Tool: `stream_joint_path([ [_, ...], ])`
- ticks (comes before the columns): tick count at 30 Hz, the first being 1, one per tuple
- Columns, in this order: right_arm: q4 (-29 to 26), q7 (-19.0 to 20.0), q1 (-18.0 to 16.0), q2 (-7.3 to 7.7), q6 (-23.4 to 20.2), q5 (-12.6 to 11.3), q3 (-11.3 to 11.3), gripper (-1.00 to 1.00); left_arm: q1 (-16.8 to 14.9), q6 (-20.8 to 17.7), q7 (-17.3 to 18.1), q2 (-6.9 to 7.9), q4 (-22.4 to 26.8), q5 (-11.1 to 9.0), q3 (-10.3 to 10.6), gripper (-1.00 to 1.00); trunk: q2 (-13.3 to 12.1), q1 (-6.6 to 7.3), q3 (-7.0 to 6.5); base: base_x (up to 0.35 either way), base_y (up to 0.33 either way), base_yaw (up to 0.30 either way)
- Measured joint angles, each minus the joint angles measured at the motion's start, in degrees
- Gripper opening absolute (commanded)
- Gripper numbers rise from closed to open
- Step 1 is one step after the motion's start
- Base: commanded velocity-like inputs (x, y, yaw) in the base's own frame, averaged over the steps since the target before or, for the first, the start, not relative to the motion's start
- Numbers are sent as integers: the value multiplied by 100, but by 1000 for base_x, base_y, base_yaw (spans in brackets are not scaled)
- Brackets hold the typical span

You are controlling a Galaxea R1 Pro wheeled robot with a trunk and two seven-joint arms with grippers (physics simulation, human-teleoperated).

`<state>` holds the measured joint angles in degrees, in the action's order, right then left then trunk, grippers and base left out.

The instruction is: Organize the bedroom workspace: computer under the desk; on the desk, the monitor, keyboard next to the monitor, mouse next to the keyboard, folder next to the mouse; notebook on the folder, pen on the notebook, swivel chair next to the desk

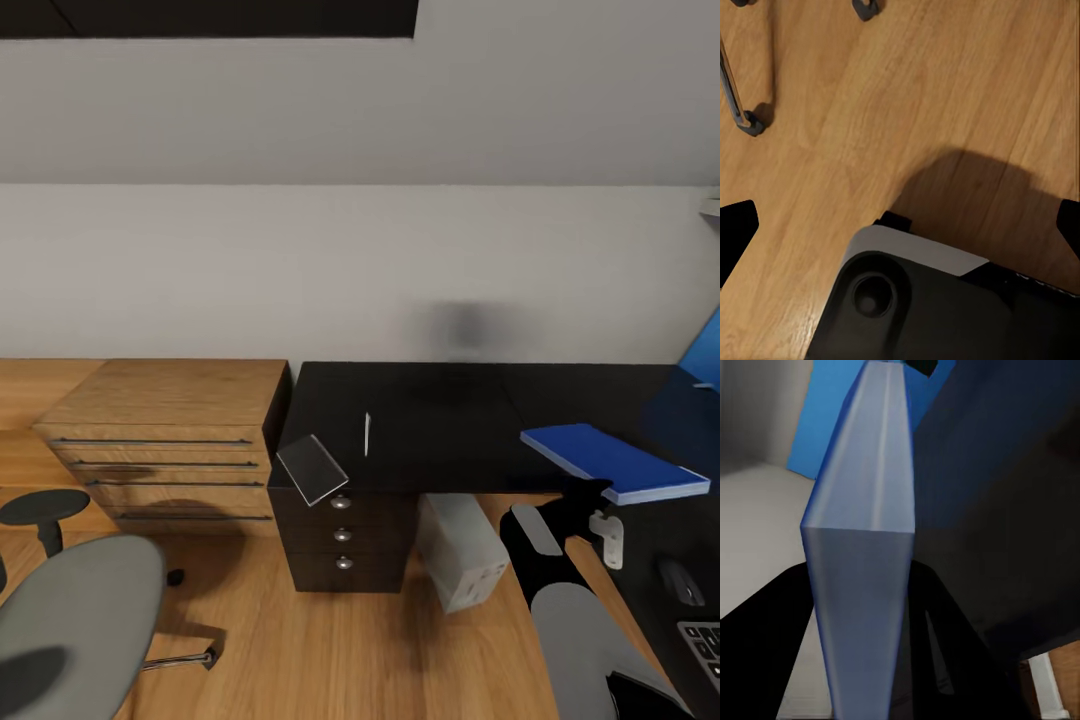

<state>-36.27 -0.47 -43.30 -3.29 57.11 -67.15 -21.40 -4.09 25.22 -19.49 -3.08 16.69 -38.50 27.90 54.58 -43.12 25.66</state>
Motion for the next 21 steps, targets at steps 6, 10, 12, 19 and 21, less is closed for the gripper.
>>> stream_joint_path([
  [6,37,132,2,-6,0,-27,-4,-100,0,1,-8,-36,0,-1,-8,100,0,0,0,218,0,0],
  [10,62,131,2,-13,-1,-29,-4,-100,0,1,-10,-37,0,-1,-9,100,0,-1,0,74,0,0],
  [12,66,129,2,-15,-1,-36,-4,-100,0,2,-11,-37,0,-1,-9,100,0,0,0,191,0,0],
  [19,70,129,2,-16,-1,-28,-5,-100,0,3,-10,-37,0,-1,-9,100,0,2,0,266,-72,0],
  [21,70,132,2,-17,-1,-25,-5,-100,0,1,-10,-37,0,-1,-9,100,0,0,0,114,-90,0],
])
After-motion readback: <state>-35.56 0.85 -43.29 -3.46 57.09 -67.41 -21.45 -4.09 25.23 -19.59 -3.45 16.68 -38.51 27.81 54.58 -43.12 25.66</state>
